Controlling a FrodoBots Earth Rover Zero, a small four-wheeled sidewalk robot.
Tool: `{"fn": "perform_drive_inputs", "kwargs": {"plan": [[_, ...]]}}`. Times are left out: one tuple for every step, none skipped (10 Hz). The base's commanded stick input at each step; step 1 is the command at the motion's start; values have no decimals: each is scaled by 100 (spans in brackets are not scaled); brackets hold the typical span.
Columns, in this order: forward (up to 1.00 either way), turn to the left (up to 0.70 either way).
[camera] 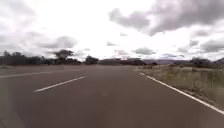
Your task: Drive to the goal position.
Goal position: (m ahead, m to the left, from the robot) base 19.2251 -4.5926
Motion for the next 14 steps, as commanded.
{"fn": "perform_drive_inputs", "kwargs": {"plan": [[70,-14],[70,-14],[70,-14],[70,-14],[70,-14],[70,-14],[70,-14],[70,-14],[70,-14],[70,-14],[70,-14],[70,-14],[70,-14],[70,-14]]}}
